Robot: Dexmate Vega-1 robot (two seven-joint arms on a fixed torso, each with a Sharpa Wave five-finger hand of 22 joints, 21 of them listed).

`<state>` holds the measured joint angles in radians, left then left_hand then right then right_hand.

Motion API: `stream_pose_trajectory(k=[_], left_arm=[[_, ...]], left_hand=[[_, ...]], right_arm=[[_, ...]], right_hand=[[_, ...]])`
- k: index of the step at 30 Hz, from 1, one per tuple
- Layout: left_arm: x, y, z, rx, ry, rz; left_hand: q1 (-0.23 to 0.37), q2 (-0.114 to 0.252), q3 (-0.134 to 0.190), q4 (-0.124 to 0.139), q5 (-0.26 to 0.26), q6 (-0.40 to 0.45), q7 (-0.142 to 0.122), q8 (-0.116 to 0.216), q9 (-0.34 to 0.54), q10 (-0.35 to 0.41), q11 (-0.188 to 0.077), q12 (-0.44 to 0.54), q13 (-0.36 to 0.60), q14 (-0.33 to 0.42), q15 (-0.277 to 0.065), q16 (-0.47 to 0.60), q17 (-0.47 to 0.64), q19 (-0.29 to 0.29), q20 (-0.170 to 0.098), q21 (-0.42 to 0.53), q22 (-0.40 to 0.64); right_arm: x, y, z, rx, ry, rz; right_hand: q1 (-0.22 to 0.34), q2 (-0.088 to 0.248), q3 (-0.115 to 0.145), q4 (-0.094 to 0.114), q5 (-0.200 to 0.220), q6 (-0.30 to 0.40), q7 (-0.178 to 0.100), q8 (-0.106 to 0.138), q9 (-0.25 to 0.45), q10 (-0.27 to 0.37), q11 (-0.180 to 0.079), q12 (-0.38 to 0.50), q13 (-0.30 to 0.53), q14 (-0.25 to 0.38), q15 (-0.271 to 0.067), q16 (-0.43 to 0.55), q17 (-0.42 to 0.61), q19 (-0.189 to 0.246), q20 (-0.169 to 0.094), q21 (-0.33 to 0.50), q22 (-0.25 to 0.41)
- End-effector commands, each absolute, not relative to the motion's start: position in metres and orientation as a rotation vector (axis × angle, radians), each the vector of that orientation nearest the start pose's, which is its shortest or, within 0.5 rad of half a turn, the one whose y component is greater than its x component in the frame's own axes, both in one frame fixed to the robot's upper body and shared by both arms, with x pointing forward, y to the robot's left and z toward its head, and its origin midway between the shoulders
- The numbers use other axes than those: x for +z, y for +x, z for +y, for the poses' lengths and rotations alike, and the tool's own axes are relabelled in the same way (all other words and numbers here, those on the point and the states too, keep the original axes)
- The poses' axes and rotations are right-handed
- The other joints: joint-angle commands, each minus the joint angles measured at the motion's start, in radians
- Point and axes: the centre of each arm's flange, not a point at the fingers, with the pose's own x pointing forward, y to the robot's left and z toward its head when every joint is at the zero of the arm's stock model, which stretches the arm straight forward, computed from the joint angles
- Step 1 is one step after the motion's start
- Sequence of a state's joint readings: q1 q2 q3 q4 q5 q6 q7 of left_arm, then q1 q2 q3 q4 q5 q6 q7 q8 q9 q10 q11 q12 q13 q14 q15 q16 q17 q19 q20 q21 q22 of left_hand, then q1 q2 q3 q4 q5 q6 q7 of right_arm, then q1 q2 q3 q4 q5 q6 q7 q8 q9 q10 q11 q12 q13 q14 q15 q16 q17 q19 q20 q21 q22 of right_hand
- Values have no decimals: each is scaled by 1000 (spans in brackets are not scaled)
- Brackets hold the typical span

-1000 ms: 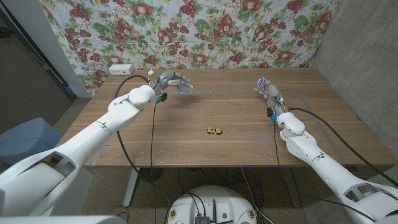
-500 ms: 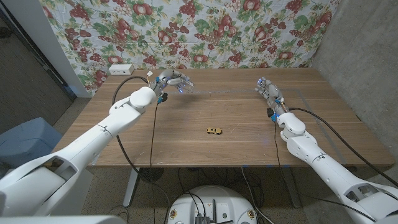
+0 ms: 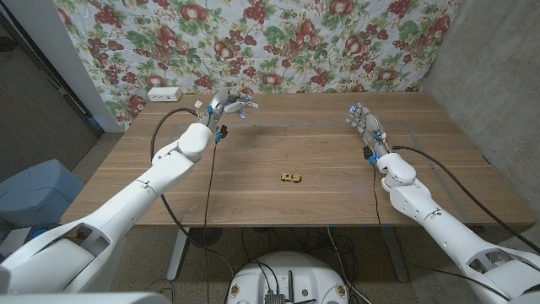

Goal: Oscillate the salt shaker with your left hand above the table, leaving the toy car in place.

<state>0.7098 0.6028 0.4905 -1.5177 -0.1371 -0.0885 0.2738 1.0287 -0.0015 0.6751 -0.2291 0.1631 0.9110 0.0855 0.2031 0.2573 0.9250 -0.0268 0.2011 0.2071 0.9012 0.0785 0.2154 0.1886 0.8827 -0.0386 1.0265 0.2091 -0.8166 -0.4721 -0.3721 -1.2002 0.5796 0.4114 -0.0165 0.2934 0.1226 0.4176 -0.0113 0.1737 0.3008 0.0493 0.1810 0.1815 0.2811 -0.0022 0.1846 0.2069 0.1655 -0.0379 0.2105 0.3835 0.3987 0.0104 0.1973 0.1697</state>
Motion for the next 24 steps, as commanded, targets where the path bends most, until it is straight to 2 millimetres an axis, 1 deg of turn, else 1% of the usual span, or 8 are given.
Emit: stream_pose_trajectory(k=[1, 2, 4, 5, 8, 12, 16, 24], left_arm=[[62, 619, 249, 121, 392, -856], [61, 618, 250, 129, 379, -864], [59, 617, 250, 149, 355, -880], [57, 616, 251, 159, 342, -888], [55, 614, 252, 184, 314, -902], [50, 612, 254, 220, 271, -930], [48, 610, 255, 241, 247, -932], [48, 611, 255, 233, 261, -918]], left_hand=[[161, 169, 60, 54, 7, 8, -4, -2, 4, 8, -3, 8, 4, 305, -317, 6, 6, -63, -153, 7, -1], [161, 169, 60, 54, 7, 8, -4, -2, 4, 7, -3, 8, 4, 306, -317, 6, 6, -64, -153, 8, -1], [161, 169, 60, 54, 7, 8, -4, -2, 4, 8, -5, 8, 4, 306, -317, 7, 6, -64, -154, 9, -1], [161, 169, 60, 53, 7, 9, -4, -2, 5, 10, -3, 9, 4, 307, -317, 7, 6, -64, -154, 10, -1], [161, 169, 60, 53, 7, 9, -4, -2, 5, 10, -3, 9, 4, 307, -317, 7, 6, -65, -154, 12, -2], [161, 169, 60, 53, 7, 10, -4, -2, 5, 10, -3, 9, 4, 308, -317, 7, 6, -65, -154, 15, -2], [161, 168, 60, 52, 7, 10, -3, -2, 5, 10, -5, 8, 4, 308, -317, 8, 6, -66, -155, 18, -3], [161, 168, 60, 52, 7, 9, -5, -2, 5, 9, -4, 8, 4, 310, -317, 8, 6, -67, -155, 23, -4]], right_arm=[[-34, 655, -300, 115, 41, -696], [-34, 655, -300, 111, 45, -700], [-35, 653, -300, 105, 54, -707], [-36, 653, -300, 100, 56, -709], [-38, 651, -301, 98, 54, -708], [-39, 650, -300, 97, 57, -707], [-39, 649, -299, 97, 59, -703], [-40, 647, -298, 96, 57, -709]], right_hand=[[-8, -7, -1, -15, 2, -43, -15, -8, 1, -37, -5, -5, -2, -31, -40, -21, -25, -34, -5, -10, 4], [-12, -10, -4, -18, 2, -57, -17, -8, 0, -58, -3, -9, -3, -49, -38, -27, -33, -54, -10, -15, 3], [-19, -18, -10, -24, 2, -87, -16, -12, -1, -87, -2, -11, -5, -75, -37, -33, -44, -79, -17, -20, 3], [-21, -20, -13, -26, 3, -94, -16, -12, -1, -95, -6, -11, -6, -82, -39, -34, -48, -90, -19, -23, 2], [-27, -26, -19, -31, 4, -111, -22, -11, -2, -110, -7, -10, -7, -95, -43, -33, -56, -110, -18, -24, 2], [-29, -26, -21, -32, 4, -115, -24, -9, -2, -115, -10, -9, -8, -102, -45, -33, -60, -119, -16, -25, 2], [-29, -26, -22, -34, 5, -116, -24, -8, -2, -118, -9, -8, -8, -104, -43, -32, -63, -121, -15, -23, 2], [-33, -24, -25, -36, 6, -117, -25, -5, -3, -116, -2, -4, -9, -102, -37, -28, -68, -121, -12, -20, 1]])
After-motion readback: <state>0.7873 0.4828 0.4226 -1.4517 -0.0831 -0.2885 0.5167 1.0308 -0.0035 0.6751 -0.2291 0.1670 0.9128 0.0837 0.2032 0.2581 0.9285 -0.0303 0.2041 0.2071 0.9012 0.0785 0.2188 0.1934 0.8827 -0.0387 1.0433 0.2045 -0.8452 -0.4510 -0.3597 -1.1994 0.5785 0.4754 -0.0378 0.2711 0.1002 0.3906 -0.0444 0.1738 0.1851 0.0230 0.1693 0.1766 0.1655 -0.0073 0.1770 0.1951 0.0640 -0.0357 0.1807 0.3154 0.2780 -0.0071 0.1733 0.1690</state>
